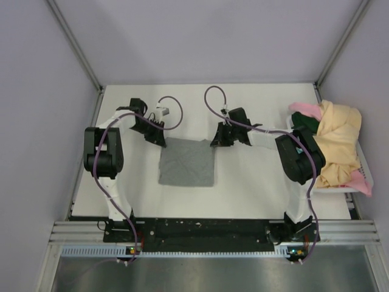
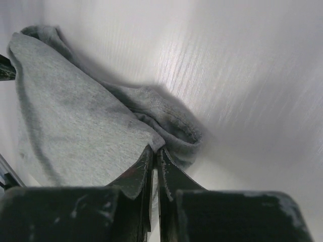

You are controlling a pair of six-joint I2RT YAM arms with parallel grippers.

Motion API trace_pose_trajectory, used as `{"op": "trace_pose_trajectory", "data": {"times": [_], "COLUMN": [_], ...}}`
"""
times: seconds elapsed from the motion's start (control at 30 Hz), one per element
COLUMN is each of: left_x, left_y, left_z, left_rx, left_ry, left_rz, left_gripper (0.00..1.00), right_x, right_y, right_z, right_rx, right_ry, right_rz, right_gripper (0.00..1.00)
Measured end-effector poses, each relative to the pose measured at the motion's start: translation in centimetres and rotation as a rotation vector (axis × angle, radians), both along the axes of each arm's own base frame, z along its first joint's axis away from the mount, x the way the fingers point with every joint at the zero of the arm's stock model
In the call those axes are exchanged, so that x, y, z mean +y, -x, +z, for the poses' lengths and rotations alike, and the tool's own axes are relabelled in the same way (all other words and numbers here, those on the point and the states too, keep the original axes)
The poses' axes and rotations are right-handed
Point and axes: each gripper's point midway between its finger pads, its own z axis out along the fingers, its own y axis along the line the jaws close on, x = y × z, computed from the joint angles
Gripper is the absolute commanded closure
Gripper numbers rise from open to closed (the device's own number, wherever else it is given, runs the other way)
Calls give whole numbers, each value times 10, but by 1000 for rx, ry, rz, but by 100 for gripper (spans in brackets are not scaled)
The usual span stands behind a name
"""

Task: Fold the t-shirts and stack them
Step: Smooth out wrinkles on the folded tshirt

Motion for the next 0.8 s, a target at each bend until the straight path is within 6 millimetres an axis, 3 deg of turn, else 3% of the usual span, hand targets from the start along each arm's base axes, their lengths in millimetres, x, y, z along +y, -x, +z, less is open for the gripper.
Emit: {"op": "trace_pose_trajectory", "data": {"times": [0.43, 0.47, 0.53, 0.57, 0.67, 0.8], "left_x": [6, 7, 8, 8, 5, -3], "left_y": [-4, -5, -5, -5, 4, 35], "left_z": [-4, -4, -4, -3, 2, 12], "left_rx": [-17, -17, -17, -19, -17, 1], "left_ry": [-22, -22, -18, -16, 14, 60], "left_rz": [1, 4, 5, 6, 12, 1], "left_gripper": [100, 91, 60, 52, 46, 46], "right_x": [-18, -18, -16, -15, -15, -13], "right_y": [-27, -26, -26, -26, -27, -28], "right_z": [11, 9, 7, 6, 3, 5], "right_rx": [-29, -24, -18, -15, -6, -14], "right_ry": [-98, -103, -114, -116, -120, -129], "right_rz": [-76, -76, -75, -74, -81, -80], "right_gripper": [100, 100, 100, 100, 100, 100]}}
